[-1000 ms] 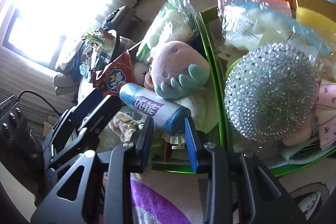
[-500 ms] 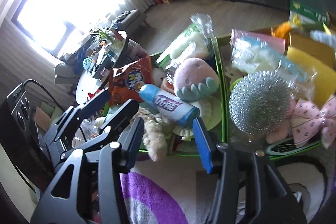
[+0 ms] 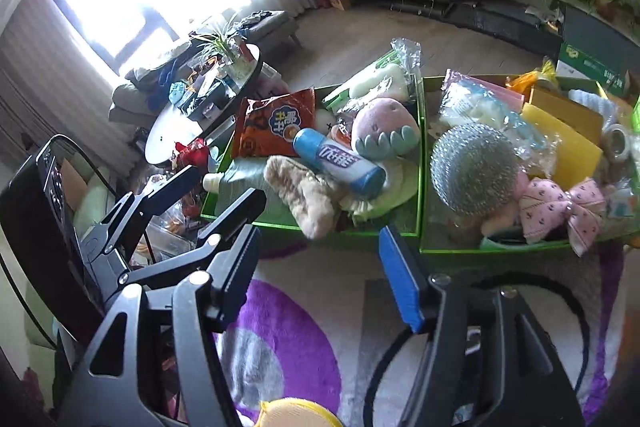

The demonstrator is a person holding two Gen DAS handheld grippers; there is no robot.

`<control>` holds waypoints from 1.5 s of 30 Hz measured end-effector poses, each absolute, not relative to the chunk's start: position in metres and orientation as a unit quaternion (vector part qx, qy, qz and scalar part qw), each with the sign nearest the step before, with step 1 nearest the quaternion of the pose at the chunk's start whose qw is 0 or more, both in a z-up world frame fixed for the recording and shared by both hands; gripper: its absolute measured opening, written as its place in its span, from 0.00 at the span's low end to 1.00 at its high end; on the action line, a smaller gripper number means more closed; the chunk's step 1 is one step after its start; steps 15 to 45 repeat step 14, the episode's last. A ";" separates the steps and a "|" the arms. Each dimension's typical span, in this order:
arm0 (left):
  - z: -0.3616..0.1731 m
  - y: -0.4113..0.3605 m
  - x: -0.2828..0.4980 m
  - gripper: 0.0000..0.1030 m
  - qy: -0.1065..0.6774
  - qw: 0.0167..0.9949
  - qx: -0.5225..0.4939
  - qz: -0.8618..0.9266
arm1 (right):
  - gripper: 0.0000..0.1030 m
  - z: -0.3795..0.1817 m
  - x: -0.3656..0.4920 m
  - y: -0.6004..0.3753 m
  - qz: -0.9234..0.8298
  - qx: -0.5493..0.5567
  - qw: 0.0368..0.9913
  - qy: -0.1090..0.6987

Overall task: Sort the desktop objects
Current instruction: 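Withdraw both tools from the green box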

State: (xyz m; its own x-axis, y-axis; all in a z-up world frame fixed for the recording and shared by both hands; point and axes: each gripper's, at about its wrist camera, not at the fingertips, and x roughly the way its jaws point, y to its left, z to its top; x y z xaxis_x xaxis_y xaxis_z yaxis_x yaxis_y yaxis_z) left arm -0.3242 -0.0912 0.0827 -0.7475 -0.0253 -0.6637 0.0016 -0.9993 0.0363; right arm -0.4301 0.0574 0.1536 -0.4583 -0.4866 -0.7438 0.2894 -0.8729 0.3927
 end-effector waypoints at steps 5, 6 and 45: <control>0.086 -0.082 -0.312 0.72 -0.021 0.014 0.355 -0.934 | 0.63 0.155 -0.415 0.063 -0.849 0.468 0.225 -0.097; 0.087 -0.080 -0.309 0.72 -0.023 0.017 0.354 -0.935 | 0.64 0.156 -0.413 0.063 -0.849 0.468 0.225 -0.098; 0.087 -0.079 -0.297 0.72 0.012 0.008 0.347 -0.938 | 0.67 0.159 -0.398 0.071 -0.857 0.453 0.226 -0.098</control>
